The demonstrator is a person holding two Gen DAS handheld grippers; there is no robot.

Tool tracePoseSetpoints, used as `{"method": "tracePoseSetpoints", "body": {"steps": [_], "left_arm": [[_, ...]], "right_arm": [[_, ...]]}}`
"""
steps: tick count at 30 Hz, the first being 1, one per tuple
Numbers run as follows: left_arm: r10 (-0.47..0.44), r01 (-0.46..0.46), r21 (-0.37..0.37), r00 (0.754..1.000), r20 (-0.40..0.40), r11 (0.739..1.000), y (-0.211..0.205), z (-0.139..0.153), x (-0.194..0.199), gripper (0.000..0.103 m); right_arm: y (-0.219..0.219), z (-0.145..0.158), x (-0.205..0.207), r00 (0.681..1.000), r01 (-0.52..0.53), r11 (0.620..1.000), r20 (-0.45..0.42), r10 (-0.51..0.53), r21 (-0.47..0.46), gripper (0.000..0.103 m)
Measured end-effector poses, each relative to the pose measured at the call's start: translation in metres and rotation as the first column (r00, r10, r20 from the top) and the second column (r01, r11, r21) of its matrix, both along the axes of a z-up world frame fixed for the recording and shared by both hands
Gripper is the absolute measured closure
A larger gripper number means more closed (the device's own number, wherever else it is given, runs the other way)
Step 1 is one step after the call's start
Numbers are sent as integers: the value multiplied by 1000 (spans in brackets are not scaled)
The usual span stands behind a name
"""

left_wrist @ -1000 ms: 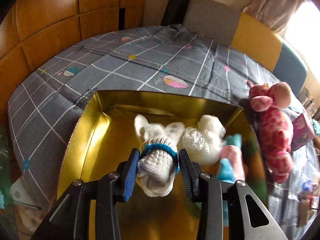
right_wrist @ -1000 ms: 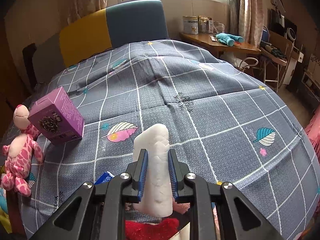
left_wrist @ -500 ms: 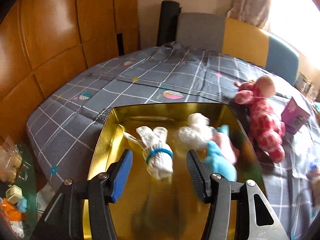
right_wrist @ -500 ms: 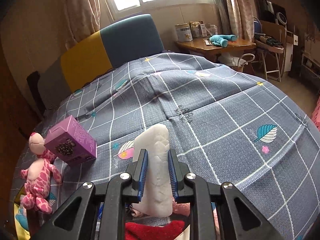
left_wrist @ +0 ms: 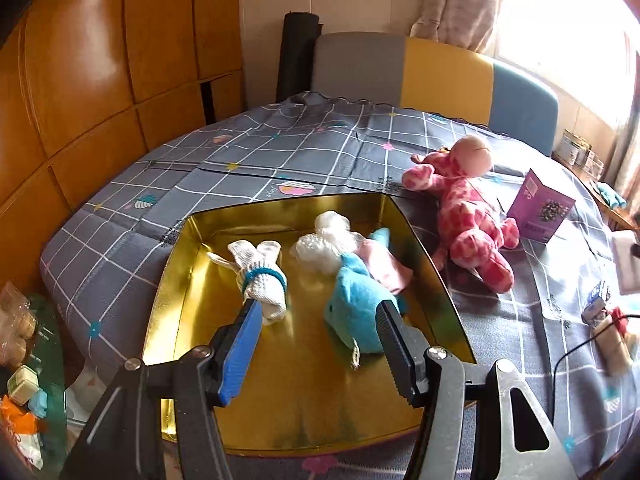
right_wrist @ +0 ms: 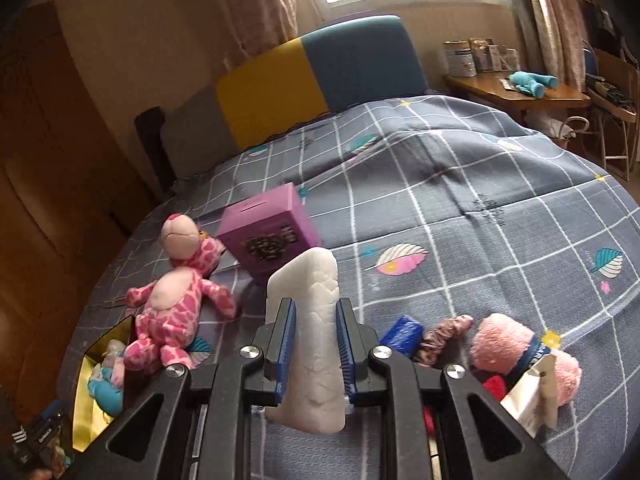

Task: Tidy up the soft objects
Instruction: 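Carry the white foam block into the gold tray and open the right gripper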

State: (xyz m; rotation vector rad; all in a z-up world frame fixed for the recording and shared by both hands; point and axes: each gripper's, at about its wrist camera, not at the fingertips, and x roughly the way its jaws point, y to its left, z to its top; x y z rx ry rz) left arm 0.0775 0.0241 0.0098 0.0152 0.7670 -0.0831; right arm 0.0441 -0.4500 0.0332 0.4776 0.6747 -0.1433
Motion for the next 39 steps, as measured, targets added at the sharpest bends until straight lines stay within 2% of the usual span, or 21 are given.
{"method": "tracePoseSetpoints", "body": {"steps": [6,11,17,22,25,27,30,35,39], "left_arm": [[-6,6,-22,1000,8,1000,3,1,-6,43],[8,-8,-23,1000,24,1000,14,3,-11,43],[49,-48,-15,998,46,999,36,7,-19,43],[98,-97,-24,994,47,995,59,8,-24,43],[125,-124,-35,991,45,992,72,7,-26,41],[140,-138,-49,989,43,989,80,6,-27,41],[153,-151,-61,988,37,987,89,3,-28,41],[155,-153,-84,988,25,985,95,-2,-28,41],[154,-152,-95,988,13,984,97,-6,-27,41]], "right_arm": [[60,12,12,986,-164,986,23,163,32,84],[120,19,23,947,-322,942,47,318,96,84],[210,15,46,846,-530,823,65,529,205,84],[295,8,70,757,-643,732,43,652,225,83],[341,4,87,716,-683,693,22,698,230,83],[365,-3,101,705,-690,690,-12,709,218,83],[395,-18,114,712,-683,716,-90,697,141,81],[417,-47,134,718,-665,743,-205,665,80,78],[413,-54,136,722,-655,749,-215,658,96,61]]}}
